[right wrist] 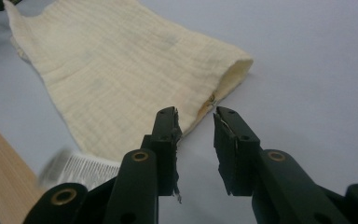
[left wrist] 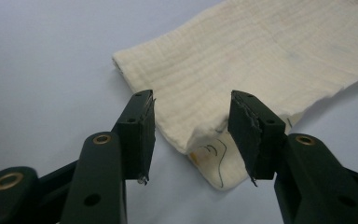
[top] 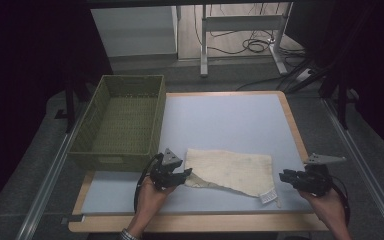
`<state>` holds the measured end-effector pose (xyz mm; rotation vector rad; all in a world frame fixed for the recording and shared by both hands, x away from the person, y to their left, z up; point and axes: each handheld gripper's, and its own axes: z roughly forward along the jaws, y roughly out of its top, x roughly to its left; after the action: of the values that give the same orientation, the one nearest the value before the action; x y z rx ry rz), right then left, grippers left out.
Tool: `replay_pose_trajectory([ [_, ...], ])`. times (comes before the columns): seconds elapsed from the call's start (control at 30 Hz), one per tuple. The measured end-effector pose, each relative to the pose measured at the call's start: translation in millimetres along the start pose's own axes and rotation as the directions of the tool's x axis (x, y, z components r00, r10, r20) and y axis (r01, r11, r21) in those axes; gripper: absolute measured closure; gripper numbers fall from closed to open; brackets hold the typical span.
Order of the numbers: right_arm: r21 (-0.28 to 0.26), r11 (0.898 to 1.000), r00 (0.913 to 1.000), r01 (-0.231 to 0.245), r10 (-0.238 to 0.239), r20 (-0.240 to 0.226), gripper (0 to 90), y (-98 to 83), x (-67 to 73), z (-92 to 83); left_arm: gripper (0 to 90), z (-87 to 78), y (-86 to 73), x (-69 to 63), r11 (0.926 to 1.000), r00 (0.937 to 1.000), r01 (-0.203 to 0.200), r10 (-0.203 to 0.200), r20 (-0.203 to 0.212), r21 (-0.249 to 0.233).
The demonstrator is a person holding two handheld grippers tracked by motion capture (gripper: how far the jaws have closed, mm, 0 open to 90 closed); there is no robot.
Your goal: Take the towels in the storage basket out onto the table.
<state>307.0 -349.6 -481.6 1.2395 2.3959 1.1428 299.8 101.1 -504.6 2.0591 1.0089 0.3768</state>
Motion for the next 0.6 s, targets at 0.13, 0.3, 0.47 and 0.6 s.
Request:
replay_pose_trajectory([
  [0.13, 0.004, 1.0, 1.0, 0.008, -0.008, 0.004, 68.7, 5.5, -1.2, 10.7, 50.7, -4.3, 2.6, 0.3, 0.9999, 0.9999, 0.011, -0.011, 0.004, -0.006],
  [0.3, 0.011, 1.0, 0.9994, 0.022, -0.022, 0.027, 68.2, 16.1, -1.3, 28.4, 49.9, -0.1, 9.6, -1.5, 0.9999, 0.9998, 0.016, -0.016, 0.009, -0.001],
  [0.47, 0.02, 1.0, 0.9977, 0.02, -0.021, 0.064, 67.7, 24.3, -2.5, 46.8, 51.7, 26.7, 13.5, 10.8, 0.9981, 0.999, 0.037, -0.036, -0.028, 0.05],
  [0.6, 0.05, 0.999, 0.9967, 0.015, -0.019, 0.079, 69.2, 24.2, -3.2, 58.8, 52.9, 44.9, 15.3, 23.0, 0.994, 0.9952, 0.089, -0.086, -0.047, 0.063],
])
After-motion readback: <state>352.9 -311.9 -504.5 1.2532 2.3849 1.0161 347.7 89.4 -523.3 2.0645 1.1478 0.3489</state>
